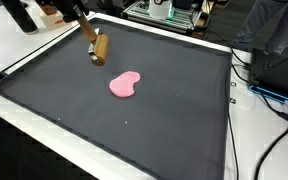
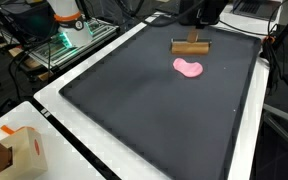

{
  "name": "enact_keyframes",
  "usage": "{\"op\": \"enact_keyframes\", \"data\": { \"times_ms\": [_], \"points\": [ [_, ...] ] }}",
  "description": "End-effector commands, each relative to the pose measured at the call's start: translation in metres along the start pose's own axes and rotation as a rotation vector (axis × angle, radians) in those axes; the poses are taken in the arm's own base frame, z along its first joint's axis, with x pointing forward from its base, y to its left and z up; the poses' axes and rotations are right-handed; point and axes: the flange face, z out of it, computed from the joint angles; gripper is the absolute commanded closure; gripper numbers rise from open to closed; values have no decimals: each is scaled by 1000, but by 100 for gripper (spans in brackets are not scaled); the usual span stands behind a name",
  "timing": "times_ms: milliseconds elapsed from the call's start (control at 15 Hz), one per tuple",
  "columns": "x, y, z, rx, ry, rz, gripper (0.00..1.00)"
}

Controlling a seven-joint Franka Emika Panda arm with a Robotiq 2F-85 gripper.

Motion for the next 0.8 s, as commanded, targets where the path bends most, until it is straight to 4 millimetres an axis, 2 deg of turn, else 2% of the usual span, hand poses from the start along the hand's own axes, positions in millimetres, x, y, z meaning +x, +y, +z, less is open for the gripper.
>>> {"op": "enact_keyframes", "data": {
  "times_ms": [0,333,733],
  "points": [
    [-2,37,5,134,17,-7,76],
    [-14,75,17,244,21,9,76],
    [-22,105,27,308,26,36,76]
  ]
}}
